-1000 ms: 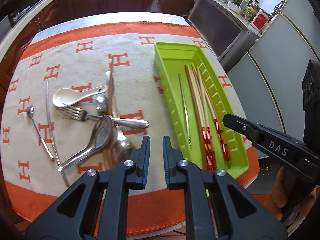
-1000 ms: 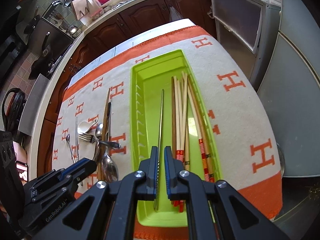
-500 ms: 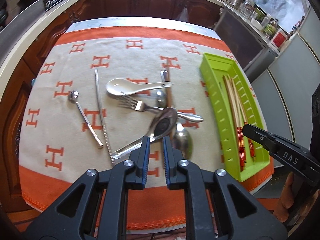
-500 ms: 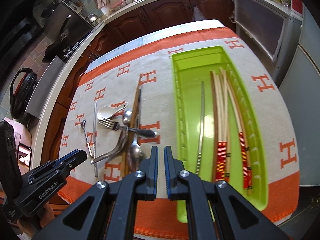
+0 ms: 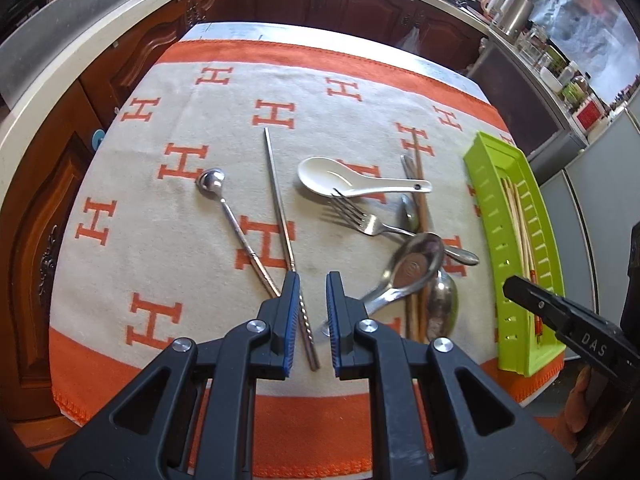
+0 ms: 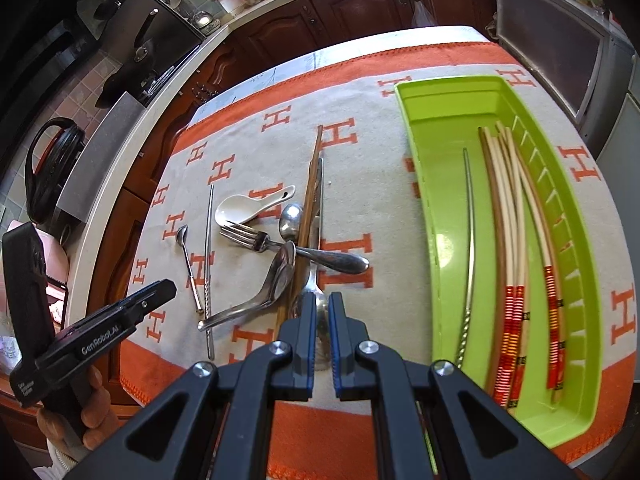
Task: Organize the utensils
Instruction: 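Grasp a metal chopstick with the left tool while the right tool grasps a metal spoon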
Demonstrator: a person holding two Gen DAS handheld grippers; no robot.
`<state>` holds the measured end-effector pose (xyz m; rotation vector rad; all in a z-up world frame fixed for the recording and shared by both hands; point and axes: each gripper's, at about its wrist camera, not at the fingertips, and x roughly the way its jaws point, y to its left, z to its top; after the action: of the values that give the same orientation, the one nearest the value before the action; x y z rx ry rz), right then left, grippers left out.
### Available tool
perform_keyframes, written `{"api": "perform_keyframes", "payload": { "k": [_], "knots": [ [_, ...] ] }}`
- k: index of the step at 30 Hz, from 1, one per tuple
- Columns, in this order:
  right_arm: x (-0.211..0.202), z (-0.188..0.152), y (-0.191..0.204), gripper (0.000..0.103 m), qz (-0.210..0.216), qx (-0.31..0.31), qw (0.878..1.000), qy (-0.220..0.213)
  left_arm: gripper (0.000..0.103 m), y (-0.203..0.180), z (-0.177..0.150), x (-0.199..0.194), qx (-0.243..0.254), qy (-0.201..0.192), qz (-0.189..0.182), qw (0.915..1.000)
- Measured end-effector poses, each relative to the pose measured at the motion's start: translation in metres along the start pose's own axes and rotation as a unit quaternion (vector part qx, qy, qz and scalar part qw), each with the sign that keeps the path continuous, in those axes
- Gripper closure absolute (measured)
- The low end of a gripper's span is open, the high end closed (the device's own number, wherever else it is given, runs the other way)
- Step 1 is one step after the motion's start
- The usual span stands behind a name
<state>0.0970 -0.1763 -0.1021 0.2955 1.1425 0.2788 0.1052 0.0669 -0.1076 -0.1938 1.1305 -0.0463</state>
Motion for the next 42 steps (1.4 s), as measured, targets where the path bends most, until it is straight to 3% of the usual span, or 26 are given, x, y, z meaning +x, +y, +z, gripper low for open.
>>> {"api": "perform_keyframes", "payload": {
  "k": [12, 16, 19, 26, 31, 35, 37, 39, 42],
  "knots": [
    [0.03, 0.003, 0.013, 0.097, 0.031, -0.016, 0.999, 0.014, 0.092, 0.015, 0.019, 0.052, -0.014, 0.025, 0.009, 0.9996],
    [0.039, 0.004, 0.016, 0.089, 0.04, -0.01, 0.999, 0.013, 0.092, 0.015, 0.023, 0.065, -0.014, 0.034, 0.015, 0.9992],
    [0.045, 0.005, 0.018, 0.088, 0.041, -0.008, 0.999, 0.009, 0.092, 0.016, 0.024, 0.072, -0.014, 0.037, 0.019, 0.999],
    [0.053, 0.004, 0.022, 0.088, 0.02, -0.008, 1.0, -0.014, 0.092, 0.011, 0.025, 0.074, -0.001, 0.024, 0.028, 0.9993],
    [0.059, 0.002, 0.03, 0.088, -0.001, -0.031, 0.999, -0.031, 0.079, 0.005, 0.026, 0.076, 0.009, 0.016, 0.026, 0.9995],
    [0.062, -0.001, 0.033, 0.096, -0.011, -0.043, 0.998, -0.045, 0.079, 0.002, 0.025, 0.076, 0.005, 0.002, 0.037, 0.9993],
    [0.062, -0.001, 0.032, 0.099, -0.001, -0.041, 0.998, -0.05, 0.082, 0.002, 0.025, 0.076, 0.001, 0.0, 0.041, 0.9991],
    [0.062, -0.001, 0.031, 0.1, 0.005, -0.04, 0.998, -0.051, 0.098, 0.005, 0.024, 0.075, -0.007, -0.005, 0.053, 0.9985],
    [0.06, 0.0, 0.028, 0.101, 0.019, -0.033, 0.998, -0.052, 0.1, 0.013, 0.024, 0.074, -0.027, -0.006, 0.042, 0.9988]
  ]
}}
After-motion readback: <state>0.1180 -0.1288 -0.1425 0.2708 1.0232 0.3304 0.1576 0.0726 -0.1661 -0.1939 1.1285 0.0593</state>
